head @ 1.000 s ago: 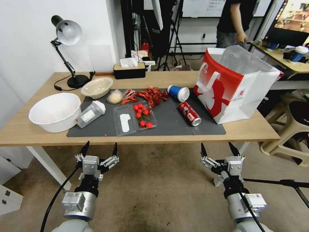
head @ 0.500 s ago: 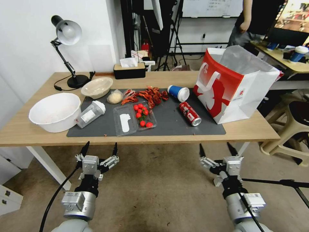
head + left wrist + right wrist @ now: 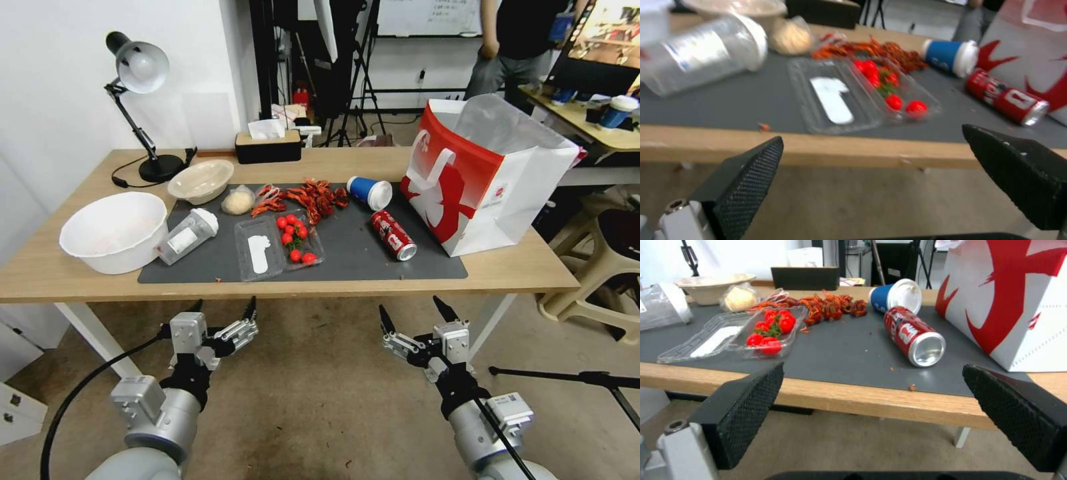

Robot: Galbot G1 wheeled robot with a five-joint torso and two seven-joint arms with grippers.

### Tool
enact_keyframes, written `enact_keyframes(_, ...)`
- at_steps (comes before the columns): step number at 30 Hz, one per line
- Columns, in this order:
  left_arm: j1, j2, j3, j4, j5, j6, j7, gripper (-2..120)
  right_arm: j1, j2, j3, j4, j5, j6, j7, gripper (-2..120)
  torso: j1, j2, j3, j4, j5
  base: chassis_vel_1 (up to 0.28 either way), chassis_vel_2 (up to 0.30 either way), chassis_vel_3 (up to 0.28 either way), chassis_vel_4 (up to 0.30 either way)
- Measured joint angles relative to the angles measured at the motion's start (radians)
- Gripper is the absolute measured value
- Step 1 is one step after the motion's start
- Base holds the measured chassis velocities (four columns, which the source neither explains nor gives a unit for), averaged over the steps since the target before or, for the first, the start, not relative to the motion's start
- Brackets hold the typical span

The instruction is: Pick up the trash from the table and place it into the takeout bag.

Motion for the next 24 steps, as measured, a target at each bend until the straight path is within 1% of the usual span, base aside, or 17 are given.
enact_keyframes(2, 0.001, 0.000, 0.004, -0.003, -0.006, 0.008, -0.001, 100, -0.001, -0.001, 0.001, -0.001, 0.000, 0.002, 0.002, 100, 0.000, 0.000, 0.000, 0.0000, -0.0001, 0.000, 0.000, 0.000, 0.000)
enact_keyframes(14, -0.001, 0.000, 0.003, 0.004, -0.004, 0.003, -0.002, 100, 0.011, -0.017, 0.007, -0.001, 0.008, 0.005, 0.009, 100, 0.000, 0.000, 0.000, 0.0000, -0.0001, 0.000, 0.000, 0.000, 0.000)
enact_keyframes(19, -0.001, 0.003, -0.003, 0.006, -0.003, 0.001, -0.002, 100, 0.033, -0.040, 0.017, -0.003, 0.035, 0.005, 0.007, 100, 0.000, 0.000, 0.000, 0.0000, -0.0001, 0.000, 0.000, 0.000, 0.000)
enact_keyframes(22, -0.003, 0.003, -0.007, 0.010, -0.001, -0.002, -0.002, 100, 0.092, -0.081, 0.026, -0.015, 0.080, 0.007, -0.002, 100, 0.000, 0.000, 0.000, 0.0001, -0.0001, 0.000, 0.000, 0.000, 0.000)
enact_keyframes(24, -0.004, 0.003, -0.006, 0.011, 0.000, -0.002, -0.002, 100, 0.110, -0.091, 0.027, -0.020, 0.095, 0.007, -0.004, 100, 0.000, 0.000, 0.000, 0.0002, 0.0000, 0.000, 0.000, 0.000, 0.000)
